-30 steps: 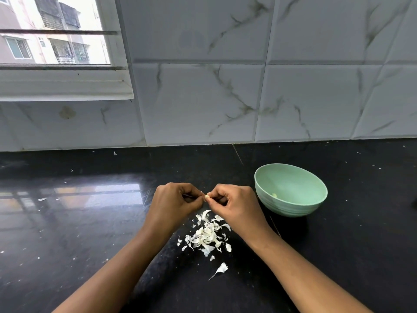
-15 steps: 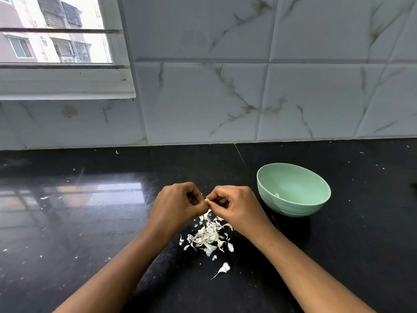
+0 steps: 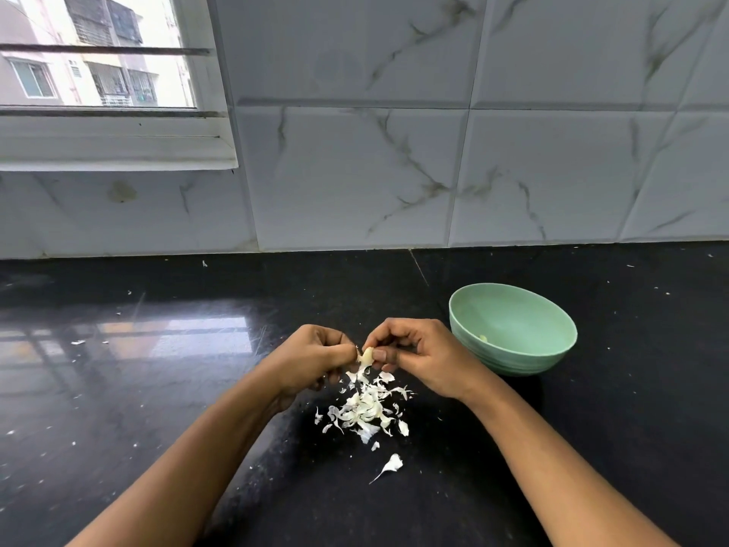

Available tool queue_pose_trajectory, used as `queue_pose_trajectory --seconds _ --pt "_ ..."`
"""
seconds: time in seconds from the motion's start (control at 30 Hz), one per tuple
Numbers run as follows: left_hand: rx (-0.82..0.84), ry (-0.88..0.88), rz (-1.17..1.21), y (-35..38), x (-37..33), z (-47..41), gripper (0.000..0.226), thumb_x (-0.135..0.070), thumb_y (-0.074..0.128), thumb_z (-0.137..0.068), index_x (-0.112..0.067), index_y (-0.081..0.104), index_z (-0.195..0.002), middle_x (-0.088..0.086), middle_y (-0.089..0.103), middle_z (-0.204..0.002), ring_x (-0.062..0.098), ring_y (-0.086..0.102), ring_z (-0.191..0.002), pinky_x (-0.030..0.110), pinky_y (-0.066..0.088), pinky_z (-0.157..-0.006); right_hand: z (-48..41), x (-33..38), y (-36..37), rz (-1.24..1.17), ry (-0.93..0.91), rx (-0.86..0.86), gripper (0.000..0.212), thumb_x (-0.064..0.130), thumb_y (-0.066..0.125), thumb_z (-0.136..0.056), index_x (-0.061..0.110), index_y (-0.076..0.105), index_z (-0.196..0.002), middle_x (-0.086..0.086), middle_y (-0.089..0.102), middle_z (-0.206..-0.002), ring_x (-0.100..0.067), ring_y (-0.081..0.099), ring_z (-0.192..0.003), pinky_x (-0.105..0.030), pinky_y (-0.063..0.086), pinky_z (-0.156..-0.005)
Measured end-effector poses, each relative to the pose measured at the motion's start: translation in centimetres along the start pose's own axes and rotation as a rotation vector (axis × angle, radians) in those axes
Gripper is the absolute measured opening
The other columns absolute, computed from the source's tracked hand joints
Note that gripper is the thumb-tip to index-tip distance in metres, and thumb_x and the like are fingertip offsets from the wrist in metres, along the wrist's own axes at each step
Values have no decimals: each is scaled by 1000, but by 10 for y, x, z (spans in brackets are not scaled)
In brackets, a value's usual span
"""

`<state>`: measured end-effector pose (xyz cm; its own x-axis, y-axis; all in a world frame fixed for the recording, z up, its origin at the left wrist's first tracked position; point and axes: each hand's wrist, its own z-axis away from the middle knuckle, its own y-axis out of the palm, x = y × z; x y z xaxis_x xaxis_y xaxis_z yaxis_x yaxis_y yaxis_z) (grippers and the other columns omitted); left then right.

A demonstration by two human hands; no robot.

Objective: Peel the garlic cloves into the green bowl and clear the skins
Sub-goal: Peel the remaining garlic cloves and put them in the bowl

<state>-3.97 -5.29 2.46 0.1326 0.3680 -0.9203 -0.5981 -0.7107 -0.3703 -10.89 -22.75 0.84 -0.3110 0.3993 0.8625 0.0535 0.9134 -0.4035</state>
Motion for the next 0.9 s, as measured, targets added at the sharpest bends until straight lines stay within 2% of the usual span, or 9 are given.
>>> queue_pose_trajectory --seconds 0.13,0.27,0.4,0.5,0.6,0.67,0.73,0.8,0.9 --pt "14 -74 57 -8 1 -2 20 -5 54 -86 -9 63 -69 1 62 -64 6 42 -44 14 24 -36 1 4 -6 -161 61 -2 13 0 60 -88 12 65 -90 1 68 -81 -11 65 -76 -26 56 -69" --pt "82 -69 39 -10 -2 3 10 -10 61 -89 -8 67 -81 -1 69 -66 8 57 -48 16 34 -39 1 5 -9 -210 148 -48 11 0 59 -88 9 66 -91 -5 68 -81 -8 65 -67 -23 57 -62" --pt "9 68 -262 -3 -2 4 14 -16 60 -93 -14 70 -84 -7 67 -61 8 65 -56 13 39 -43 1 3 -7 -225 217 -52 10 1 61 -88 9 67 -90 -8 68 -78 -8 65 -64 -20 55 -59" --pt "-33 183 -411 -3 -2 4 1 -19 74 -81 -19 75 -80 -17 64 -53 -5 58 -49 7 39 -48 1 3 -8 -231 251 -68 8 1 62 -87 4 67 -92 -11 67 -78 -9 65 -64 -19 55 -58" --pt "-130 231 -496 -5 0 4 14 -33 83 -69 -27 70 -68 -20 65 -55 -6 57 -50 14 40 -53 1 3 -7 -207 275 -67 7 1 63 -87 4 67 -91 -8 67 -73 -10 65 -64 -20 56 -60" --pt "-176 234 -424 -4 1 4 22 -34 84 -66 -26 65 -69 -14 68 -62 -1 60 -55 17 43 -52 1 3 -6 -192 281 -70 6 2 63 -86 6 68 -90 -5 67 -70 -10 66 -64 -21 57 -61" --pt "-128 214 -197 -1 -1 4 13 -13 76 -76 -20 67 -81 -5 71 -73 3 64 -59 15 46 -51 1 4 -5 -172 281 -77 6 3 65 -86 8 68 -89 -5 68 -71 -10 65 -64 -21 57 -62" --pt "-86 180 -65 2 -3 5 21 4 62 -83 -14 70 -89 -1 73 -77 3 63 -57 17 49 -53 1 4 -5 -130 272 -79 7 5 66 -85 11 69 -87 -8 69 -75 -10 66 -65 -21 56 -62" --pt "-89 164 -11 7 -1 4 10 -8 75 -79 -15 72 -86 1 72 -67 5 63 -56 21 51 -54 1 6 -3 -36 233 -92 12 7 68 -84 18 70 -84 -15 71 -80 -14 67 -69 -21 56 -64"
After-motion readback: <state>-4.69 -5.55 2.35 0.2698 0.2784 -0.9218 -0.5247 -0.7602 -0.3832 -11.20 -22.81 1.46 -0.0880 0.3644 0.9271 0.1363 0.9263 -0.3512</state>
